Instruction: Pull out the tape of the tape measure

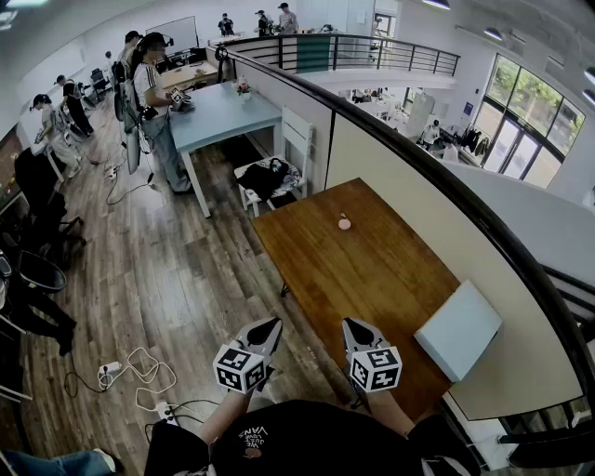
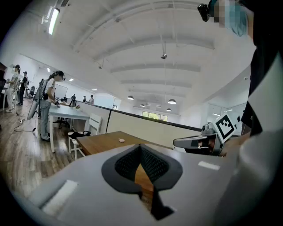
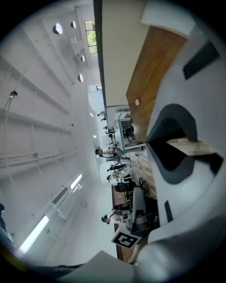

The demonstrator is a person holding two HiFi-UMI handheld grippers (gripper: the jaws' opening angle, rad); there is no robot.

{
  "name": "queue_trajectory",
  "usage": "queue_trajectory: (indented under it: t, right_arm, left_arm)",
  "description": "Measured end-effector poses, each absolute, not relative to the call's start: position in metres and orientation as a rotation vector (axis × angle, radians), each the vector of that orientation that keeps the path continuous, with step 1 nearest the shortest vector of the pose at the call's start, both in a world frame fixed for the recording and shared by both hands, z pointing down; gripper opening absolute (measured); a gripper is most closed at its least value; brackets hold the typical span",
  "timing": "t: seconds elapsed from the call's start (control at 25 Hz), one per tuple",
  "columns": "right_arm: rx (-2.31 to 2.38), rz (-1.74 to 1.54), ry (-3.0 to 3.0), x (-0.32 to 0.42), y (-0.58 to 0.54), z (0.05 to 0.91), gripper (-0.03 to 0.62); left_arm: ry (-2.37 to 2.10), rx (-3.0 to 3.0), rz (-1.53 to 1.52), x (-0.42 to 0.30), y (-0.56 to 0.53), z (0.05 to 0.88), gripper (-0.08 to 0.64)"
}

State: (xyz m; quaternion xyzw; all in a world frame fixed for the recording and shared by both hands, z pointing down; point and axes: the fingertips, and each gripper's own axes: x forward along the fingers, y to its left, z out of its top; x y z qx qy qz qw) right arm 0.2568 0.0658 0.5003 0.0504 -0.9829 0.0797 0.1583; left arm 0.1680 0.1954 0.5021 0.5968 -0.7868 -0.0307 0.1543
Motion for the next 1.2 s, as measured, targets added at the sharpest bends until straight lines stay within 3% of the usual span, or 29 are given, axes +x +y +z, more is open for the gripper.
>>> queue_trajectory:
  t: [0.68,0.76,0.84,0.96,1.2]
  right_arm:
    - [0.165,0.363,-2.874,0.235,0.043,0.503,0.017]
    - [0.186,0.374,-2.876,0.225,0.038,0.503,0.041]
    - [0.213,0.388,-2.866,0.214,0.034,0.508,0.164]
    - [0.25,0.392,-2.842,0.194,0.03,0.513,0.172]
    - [0.412,0.418,-2.796,0.141,0.01,0.513,0.172]
  left_arm:
    - [-2.247,1.746,-0.067,0.145,0.169,0.507,0.018]
    - [-2.238,1.753,-0.074,0.131,0.163,0.51,0.018]
    - [-2.226,1.762,-0.082,0.117,0.156,0.512,0.028]
    - [-2.198,1.789,-0.082,0.091,0.147,0.511,0.098]
    - [-2.075,1.871,-0.069,0.033,0.129,0.514,0.1]
